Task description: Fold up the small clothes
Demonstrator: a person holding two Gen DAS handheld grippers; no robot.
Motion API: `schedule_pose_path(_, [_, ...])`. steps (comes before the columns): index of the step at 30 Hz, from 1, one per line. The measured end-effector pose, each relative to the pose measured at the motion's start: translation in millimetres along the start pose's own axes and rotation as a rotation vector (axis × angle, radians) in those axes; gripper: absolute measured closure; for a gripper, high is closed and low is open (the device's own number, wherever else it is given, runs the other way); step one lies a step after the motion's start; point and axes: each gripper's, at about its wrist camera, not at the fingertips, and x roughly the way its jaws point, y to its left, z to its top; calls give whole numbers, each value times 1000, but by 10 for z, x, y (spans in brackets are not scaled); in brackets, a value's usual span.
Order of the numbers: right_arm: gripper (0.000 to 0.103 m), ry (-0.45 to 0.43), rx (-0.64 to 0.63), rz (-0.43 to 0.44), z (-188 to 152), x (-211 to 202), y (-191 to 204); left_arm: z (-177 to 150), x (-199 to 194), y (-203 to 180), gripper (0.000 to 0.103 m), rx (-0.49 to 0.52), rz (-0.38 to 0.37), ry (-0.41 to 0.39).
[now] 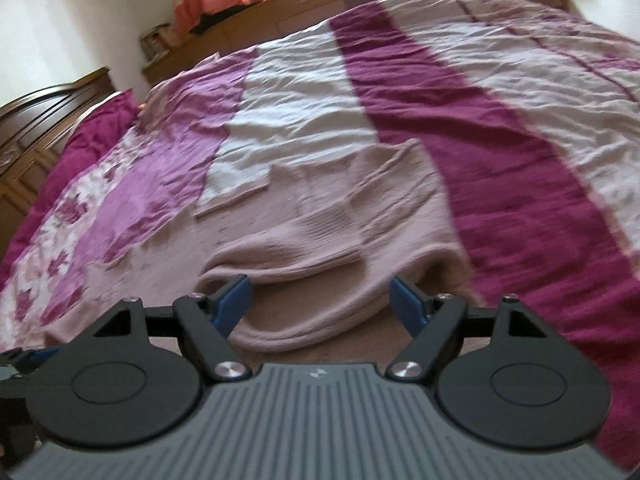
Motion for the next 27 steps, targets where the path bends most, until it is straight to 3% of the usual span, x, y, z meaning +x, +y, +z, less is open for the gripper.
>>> schedule_pose_path(10, [21, -59, 61, -70, -65, 70, -315, 205, 190, -508, 5, 129, -33, -61])
schedule_pose_path(25, [21, -64, 136, -98, -163, 156, -547, 372, 563, -1248, 29, 310, -120, -133])
schedule_pose_path(27, [21, -62, 143, -102, -172, 172, -562, 356, 617, -1317, 37, 332, -126, -136])
